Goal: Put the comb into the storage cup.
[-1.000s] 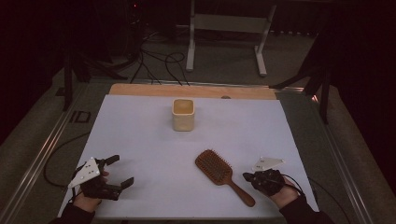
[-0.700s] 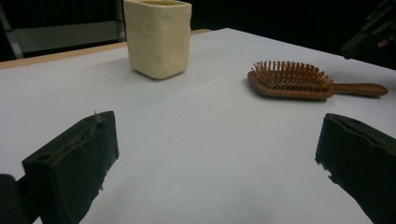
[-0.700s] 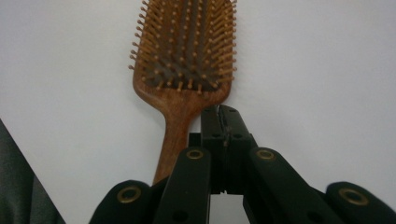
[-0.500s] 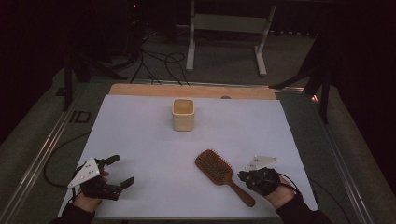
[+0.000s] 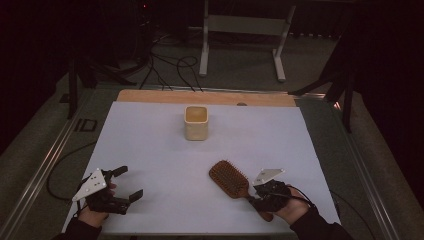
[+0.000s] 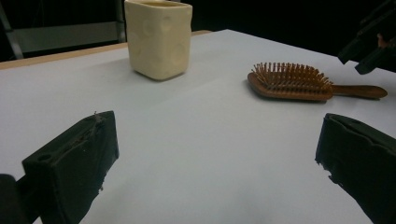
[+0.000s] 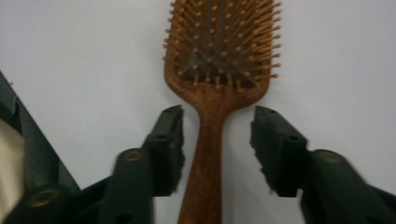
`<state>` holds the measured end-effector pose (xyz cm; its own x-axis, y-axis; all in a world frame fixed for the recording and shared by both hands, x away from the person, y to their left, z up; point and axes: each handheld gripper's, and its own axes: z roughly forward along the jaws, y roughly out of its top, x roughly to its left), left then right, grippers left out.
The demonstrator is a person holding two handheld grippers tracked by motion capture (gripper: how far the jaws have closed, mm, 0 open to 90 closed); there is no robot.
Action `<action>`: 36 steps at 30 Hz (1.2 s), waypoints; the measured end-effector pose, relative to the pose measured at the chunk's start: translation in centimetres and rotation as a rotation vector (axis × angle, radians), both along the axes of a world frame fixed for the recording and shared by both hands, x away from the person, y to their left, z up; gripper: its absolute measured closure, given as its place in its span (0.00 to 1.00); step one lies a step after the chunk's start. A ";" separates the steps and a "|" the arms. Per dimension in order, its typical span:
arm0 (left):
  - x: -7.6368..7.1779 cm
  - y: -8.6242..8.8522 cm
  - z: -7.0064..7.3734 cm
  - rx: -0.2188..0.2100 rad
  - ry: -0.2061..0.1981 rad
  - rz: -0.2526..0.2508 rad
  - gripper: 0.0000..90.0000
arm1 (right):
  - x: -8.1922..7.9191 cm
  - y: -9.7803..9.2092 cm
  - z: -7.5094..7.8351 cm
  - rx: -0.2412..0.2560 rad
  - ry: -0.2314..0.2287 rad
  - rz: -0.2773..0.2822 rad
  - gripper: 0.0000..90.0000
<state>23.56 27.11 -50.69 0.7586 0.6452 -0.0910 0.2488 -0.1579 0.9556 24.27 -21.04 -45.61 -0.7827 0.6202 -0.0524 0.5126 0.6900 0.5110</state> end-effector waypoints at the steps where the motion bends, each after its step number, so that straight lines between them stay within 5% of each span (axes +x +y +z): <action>1: 0.0 0.0 0.0 0.000 0.000 0.000 0.00 | 0.0 0.2 -0.1 -0.006 0.009 -0.007 0.51; 11: 0.0 0.0 0.0 0.000 0.000 -0.001 0.00 | 0.7 0.7 -0.8 -0.007 0.097 -0.002 0.17; 14: 0.0 0.0 0.0 0.000 0.001 -0.001 0.00 | 0.8 0.7 -0.9 -0.004 0.108 -0.002 0.15; 21: 0.0 0.0 0.0 0.001 0.000 -0.002 0.00 | 1.2 0.8 -1.2 -0.081 0.131 0.014 0.16; 33: 0.0 0.0 0.0 -0.001 0.001 -0.001 0.00 | 1.8 1.4 -2.3 -0.113 0.186 -0.018 0.11; 36: 0.0 0.0 0.0 0.000 0.000 -0.002 0.00 | 2.0 1.8 -2.4 -0.129 0.195 -0.017 0.17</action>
